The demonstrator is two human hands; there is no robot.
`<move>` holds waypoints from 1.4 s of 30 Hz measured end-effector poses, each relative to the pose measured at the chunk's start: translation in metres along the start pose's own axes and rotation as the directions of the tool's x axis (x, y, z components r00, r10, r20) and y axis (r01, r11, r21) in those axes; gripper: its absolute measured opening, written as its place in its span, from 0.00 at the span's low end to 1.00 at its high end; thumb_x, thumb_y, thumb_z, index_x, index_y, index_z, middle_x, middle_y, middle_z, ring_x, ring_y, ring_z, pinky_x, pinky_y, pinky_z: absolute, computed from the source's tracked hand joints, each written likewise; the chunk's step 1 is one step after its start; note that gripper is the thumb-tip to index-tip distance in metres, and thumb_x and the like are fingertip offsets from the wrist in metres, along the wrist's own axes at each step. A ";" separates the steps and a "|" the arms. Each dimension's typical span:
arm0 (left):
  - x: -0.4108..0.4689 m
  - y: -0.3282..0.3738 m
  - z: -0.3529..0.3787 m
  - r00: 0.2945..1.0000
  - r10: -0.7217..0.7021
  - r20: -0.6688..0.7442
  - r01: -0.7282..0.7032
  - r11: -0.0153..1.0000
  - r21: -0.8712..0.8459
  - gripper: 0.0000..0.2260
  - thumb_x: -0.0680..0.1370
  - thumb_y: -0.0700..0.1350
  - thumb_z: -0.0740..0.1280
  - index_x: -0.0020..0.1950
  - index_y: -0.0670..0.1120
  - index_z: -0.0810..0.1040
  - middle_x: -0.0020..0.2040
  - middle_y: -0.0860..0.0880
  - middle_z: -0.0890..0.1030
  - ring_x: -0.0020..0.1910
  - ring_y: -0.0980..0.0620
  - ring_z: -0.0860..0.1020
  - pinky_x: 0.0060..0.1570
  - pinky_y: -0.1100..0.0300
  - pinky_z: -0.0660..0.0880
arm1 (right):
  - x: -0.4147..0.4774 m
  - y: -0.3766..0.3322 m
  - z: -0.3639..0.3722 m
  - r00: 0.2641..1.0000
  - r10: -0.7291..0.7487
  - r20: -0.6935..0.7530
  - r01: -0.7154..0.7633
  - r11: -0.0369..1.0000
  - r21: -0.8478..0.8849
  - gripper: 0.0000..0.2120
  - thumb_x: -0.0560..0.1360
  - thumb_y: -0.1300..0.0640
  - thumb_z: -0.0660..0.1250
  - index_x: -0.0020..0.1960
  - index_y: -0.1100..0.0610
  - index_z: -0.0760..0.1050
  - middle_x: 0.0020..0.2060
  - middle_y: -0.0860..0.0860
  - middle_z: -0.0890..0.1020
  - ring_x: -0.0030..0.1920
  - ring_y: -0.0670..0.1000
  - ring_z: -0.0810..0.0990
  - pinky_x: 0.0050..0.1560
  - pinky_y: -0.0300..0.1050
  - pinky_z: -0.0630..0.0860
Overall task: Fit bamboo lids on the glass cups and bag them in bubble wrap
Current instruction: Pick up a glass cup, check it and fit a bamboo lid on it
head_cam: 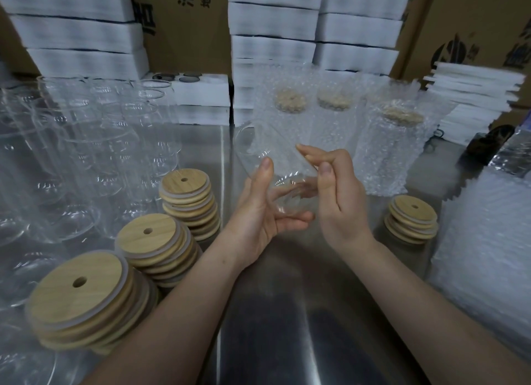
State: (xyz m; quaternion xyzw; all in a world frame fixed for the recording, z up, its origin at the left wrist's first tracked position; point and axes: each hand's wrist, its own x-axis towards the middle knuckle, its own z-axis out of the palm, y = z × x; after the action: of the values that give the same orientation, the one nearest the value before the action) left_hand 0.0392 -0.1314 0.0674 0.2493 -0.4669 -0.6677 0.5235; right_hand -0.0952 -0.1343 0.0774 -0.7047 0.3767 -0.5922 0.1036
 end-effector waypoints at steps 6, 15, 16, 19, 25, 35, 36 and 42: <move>0.004 -0.007 0.002 0.950 0.148 -0.277 -0.068 0.958 0.279 0.35 0.68 0.60 0.69 0.70 0.59 0.57 0.46 0.51 0.84 0.22 0.48 0.76 0.20 0.62 0.71 | 0.005 0.001 -0.009 0.995 0.087 -0.050 -0.097 0.966 -0.240 0.12 0.79 0.59 0.54 0.59 0.56 0.73 0.54 0.47 0.82 0.52 0.53 0.83 0.53 0.56 0.78; -0.003 -0.008 0.001 0.856 0.395 -0.334 -0.015 0.664 0.748 0.48 0.59 0.69 0.73 0.73 0.61 0.53 0.55 0.62 0.77 0.48 0.74 0.73 0.43 0.81 0.65 | 0.025 0.014 -0.055 0.755 0.610 -0.241 -0.505 0.306 -0.807 0.23 0.76 0.47 0.65 0.67 0.55 0.68 0.68 0.62 0.66 0.70 0.65 0.63 0.70 0.66 0.55; -0.004 -0.007 0.001 0.855 0.401 -0.328 0.013 0.618 0.786 0.48 0.60 0.69 0.73 0.73 0.60 0.54 0.57 0.63 0.76 0.48 0.70 0.74 0.42 0.78 0.66 | 0.026 0.015 -0.058 0.682 0.692 -0.238 -0.526 0.237 -0.817 0.26 0.76 0.44 0.65 0.69 0.54 0.65 0.69 0.62 0.63 0.71 0.65 0.60 0.71 0.68 0.53; -0.004 -0.006 0.003 0.842 0.447 -0.304 0.085 0.446 0.891 0.46 0.62 0.69 0.73 0.72 0.57 0.54 0.62 0.61 0.74 0.56 0.54 0.77 0.49 0.58 0.73 | 0.028 0.019 -0.063 0.541 0.808 -0.233 -0.545 0.126 -0.829 0.27 0.76 0.45 0.66 0.71 0.52 0.62 0.69 0.62 0.60 0.72 0.65 0.58 0.70 0.67 0.55; -0.002 -0.009 0.001 0.825 0.462 -0.327 0.158 0.367 0.917 0.45 0.64 0.66 0.75 0.72 0.55 0.55 0.68 0.56 0.74 0.62 0.47 0.77 0.52 0.53 0.73 | 0.025 0.024 -0.068 0.569 0.797 -0.203 -0.496 0.136 -0.857 0.18 0.80 0.56 0.60 0.69 0.56 0.68 0.69 0.63 0.64 0.71 0.64 0.61 0.70 0.60 0.58; 0.003 -0.013 -0.006 0.802 0.458 -0.383 0.207 0.389 0.898 0.48 0.65 0.62 0.77 0.76 0.48 0.56 0.72 0.48 0.71 0.68 0.45 0.72 0.60 0.51 0.72 | 0.028 0.022 -0.060 0.834 0.538 -0.118 -0.475 0.594 -0.649 0.19 0.79 0.60 0.59 0.69 0.59 0.72 0.64 0.63 0.75 0.65 0.64 0.71 0.65 0.55 0.69; 0.004 -0.013 -0.006 0.799 0.465 -0.380 0.205 0.384 0.900 0.48 0.64 0.62 0.77 0.76 0.48 0.57 0.71 0.48 0.71 0.68 0.45 0.72 0.61 0.51 0.72 | 0.027 0.022 -0.057 0.851 0.513 -0.114 -0.472 0.651 -0.595 0.18 0.80 0.61 0.58 0.69 0.59 0.72 0.63 0.62 0.76 0.63 0.63 0.73 0.62 0.51 0.69; 0.005 -0.013 -0.007 0.790 0.474 -0.389 0.228 0.361 0.904 0.48 0.66 0.60 0.77 0.76 0.47 0.56 0.71 0.47 0.71 0.67 0.44 0.73 0.60 0.48 0.74 | 0.019 0.021 -0.038 0.875 0.460 -0.153 -0.484 0.811 -0.329 0.11 0.80 0.61 0.59 0.61 0.55 0.75 0.45 0.51 0.77 0.45 0.53 0.73 0.42 0.42 0.63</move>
State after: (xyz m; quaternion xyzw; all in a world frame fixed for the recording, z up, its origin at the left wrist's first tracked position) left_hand 0.0376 -0.1379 0.0539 0.6551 -0.5856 -0.1277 0.4601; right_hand -0.1382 -0.1495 0.0902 -0.5759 0.6442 -0.4922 0.1051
